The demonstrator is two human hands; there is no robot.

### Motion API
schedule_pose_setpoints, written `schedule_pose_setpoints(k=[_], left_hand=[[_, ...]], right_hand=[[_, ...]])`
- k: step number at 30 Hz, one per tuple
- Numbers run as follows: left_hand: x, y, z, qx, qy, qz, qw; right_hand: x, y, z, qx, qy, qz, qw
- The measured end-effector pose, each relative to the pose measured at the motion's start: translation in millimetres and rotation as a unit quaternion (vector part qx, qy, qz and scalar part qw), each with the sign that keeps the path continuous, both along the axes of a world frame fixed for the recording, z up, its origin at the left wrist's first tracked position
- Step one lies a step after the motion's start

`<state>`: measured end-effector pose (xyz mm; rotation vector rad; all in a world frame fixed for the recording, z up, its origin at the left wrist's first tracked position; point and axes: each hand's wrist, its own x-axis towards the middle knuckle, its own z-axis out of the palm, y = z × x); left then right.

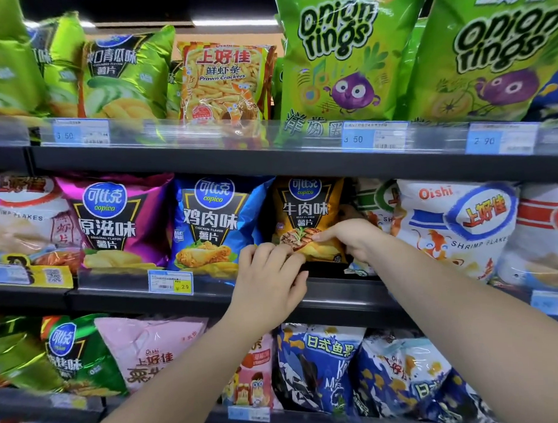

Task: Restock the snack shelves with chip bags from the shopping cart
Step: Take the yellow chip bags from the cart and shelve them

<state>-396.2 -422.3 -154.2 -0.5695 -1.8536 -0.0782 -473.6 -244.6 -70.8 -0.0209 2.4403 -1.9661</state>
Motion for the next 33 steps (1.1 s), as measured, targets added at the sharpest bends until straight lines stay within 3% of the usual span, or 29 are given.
schedule_pose_setpoints(k=[15,26,33], left_hand=[[-8,12,7,0.035,-0.095,0.015,0.995],[-10,12,6,0.048,-0.093,0.005,0.995],[-10,11,3,0.044,-0.084,-0.005,0.995]], right_hand=[[-17,21,-6,0.075,0.022,-0.096,0.992],[-35,-16,8,0.219,0.034,-0.089,0.971],[-45,-10,8,0.259,0.068,-0.093,0.959]])
